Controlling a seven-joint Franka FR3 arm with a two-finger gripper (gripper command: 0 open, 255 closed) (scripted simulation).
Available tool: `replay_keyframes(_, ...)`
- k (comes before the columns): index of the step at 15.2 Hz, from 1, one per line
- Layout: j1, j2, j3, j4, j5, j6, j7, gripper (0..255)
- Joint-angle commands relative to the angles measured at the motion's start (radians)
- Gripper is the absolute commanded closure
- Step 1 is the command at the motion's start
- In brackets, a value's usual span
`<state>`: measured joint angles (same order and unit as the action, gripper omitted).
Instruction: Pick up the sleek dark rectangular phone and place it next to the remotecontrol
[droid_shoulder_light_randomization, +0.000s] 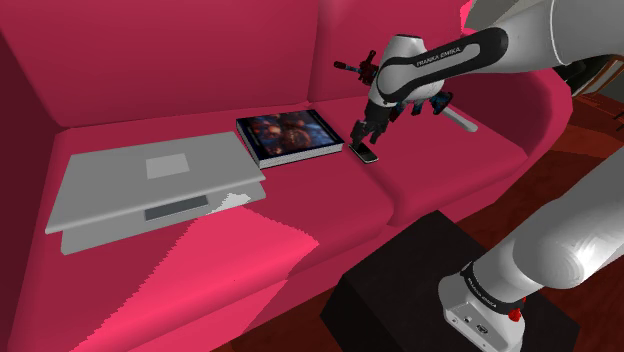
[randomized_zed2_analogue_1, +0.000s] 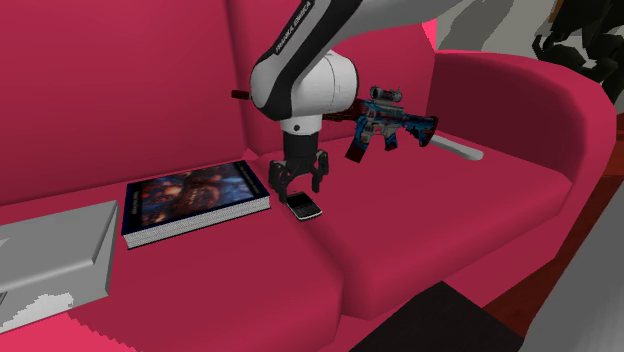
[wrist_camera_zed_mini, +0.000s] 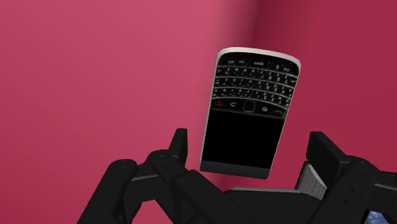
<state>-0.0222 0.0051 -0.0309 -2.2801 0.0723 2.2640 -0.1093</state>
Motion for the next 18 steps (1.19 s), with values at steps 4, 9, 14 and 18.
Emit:
replay_keyframes(4, 0.001, 0.028, 0.001, -0.023, 0.004, 0.051, -0.004, 0)
replay_keyframes(9, 0.001, 0.028, 0.001, -0.023, 0.004, 0.051, -0.004, 0)
replay_keyframes(14, 0.0, 0.029, 0.001, -0.022, 0.004, 0.051, -0.005, 255)
replay_keyframes(18, 0.001, 0.028, 0.001, -0.024, 0.005, 0.052, -0.004, 255)
